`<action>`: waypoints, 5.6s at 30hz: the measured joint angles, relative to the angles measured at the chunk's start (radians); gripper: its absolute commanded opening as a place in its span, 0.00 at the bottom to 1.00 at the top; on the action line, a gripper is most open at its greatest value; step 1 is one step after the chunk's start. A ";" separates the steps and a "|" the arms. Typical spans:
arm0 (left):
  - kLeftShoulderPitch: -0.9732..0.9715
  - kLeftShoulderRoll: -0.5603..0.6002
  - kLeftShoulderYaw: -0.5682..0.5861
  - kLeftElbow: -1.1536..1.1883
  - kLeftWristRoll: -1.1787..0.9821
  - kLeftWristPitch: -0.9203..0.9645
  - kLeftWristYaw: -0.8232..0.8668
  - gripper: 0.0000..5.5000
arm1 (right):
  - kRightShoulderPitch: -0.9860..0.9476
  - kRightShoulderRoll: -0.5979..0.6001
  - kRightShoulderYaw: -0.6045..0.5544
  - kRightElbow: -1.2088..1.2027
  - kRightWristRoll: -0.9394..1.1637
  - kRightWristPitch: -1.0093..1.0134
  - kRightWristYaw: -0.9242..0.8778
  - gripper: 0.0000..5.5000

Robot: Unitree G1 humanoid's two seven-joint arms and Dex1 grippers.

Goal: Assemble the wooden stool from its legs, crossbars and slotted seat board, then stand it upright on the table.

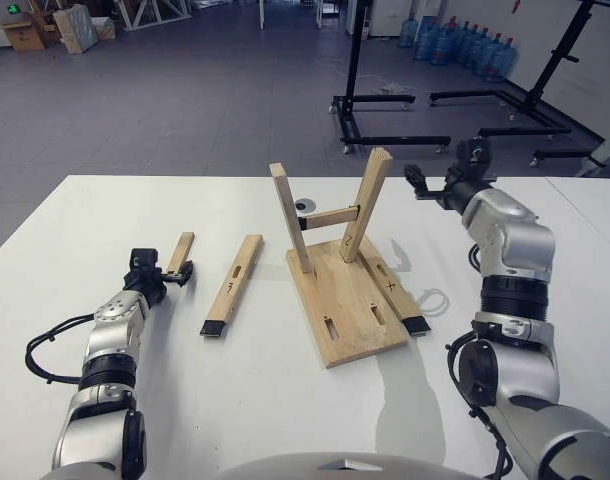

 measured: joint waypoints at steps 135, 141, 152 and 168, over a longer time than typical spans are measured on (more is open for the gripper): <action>-0.247 -0.091 0.227 -1.140 -0.824 0.694 0.586 0.86 | 0.213 -0.273 -0.266 -0.355 1.227 0.202 -0.406 0.07; -0.187 -0.123 0.237 -1.073 -0.803 0.682 0.646 0.86 | 0.425 -0.134 -0.084 -0.322 0.957 0.052 -0.251 0.07; -0.168 -0.075 0.154 -1.025 -0.716 0.682 0.546 0.86 | 0.457 -0.038 0.056 -0.130 0.650 -0.189 -0.058 0.07; -0.149 -0.071 0.134 -1.022 -0.659 0.679 0.500 0.86 | 0.398 0.008 -0.019 -0.106 0.646 -0.212 -0.030 0.07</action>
